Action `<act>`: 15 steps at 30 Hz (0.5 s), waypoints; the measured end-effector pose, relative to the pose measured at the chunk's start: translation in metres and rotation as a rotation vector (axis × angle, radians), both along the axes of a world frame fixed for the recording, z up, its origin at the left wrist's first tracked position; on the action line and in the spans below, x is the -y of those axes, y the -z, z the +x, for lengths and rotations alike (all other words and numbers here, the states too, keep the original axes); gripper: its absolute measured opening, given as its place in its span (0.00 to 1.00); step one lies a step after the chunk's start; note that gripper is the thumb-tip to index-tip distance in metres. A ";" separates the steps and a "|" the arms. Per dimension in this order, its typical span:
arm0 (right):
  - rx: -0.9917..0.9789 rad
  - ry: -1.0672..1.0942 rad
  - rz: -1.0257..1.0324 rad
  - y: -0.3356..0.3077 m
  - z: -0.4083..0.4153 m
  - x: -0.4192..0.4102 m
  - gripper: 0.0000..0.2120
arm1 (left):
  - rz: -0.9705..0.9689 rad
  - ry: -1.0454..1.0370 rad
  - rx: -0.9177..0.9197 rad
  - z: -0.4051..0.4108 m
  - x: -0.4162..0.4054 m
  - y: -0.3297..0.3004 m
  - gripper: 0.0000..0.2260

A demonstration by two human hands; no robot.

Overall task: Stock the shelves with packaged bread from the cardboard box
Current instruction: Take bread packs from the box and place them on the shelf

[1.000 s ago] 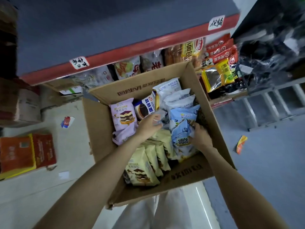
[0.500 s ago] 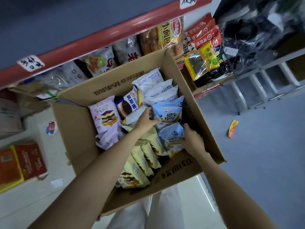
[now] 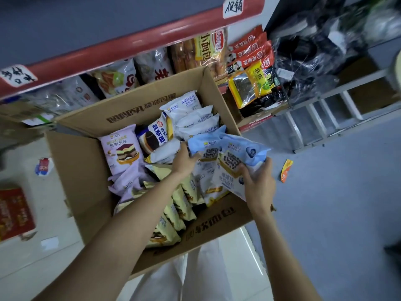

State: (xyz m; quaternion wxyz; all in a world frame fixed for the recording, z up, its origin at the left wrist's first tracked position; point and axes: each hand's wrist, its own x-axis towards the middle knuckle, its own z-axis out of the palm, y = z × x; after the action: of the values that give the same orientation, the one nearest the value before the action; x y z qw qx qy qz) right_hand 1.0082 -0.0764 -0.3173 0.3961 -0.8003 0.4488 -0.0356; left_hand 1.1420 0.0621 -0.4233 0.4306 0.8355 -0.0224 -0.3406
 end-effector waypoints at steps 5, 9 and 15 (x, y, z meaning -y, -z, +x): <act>0.291 0.153 0.371 -0.036 0.007 0.012 0.09 | -0.424 -0.546 0.015 0.001 -0.031 -0.067 0.20; 0.421 0.072 0.600 -0.073 0.025 0.007 0.13 | -0.594 -0.787 -0.011 0.016 -0.068 -0.127 0.15; 0.539 -0.151 0.579 -0.127 0.063 -0.015 0.21 | -0.567 -0.814 0.163 0.012 -0.110 -0.203 0.14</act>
State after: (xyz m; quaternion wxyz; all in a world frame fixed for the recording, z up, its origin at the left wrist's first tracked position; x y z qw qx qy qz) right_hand 1.0710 -0.0612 -0.1903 0.7104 -0.6481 0.2602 -0.0872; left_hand 1.1545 0.1721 -0.2203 0.7355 0.6505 0.1798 -0.0591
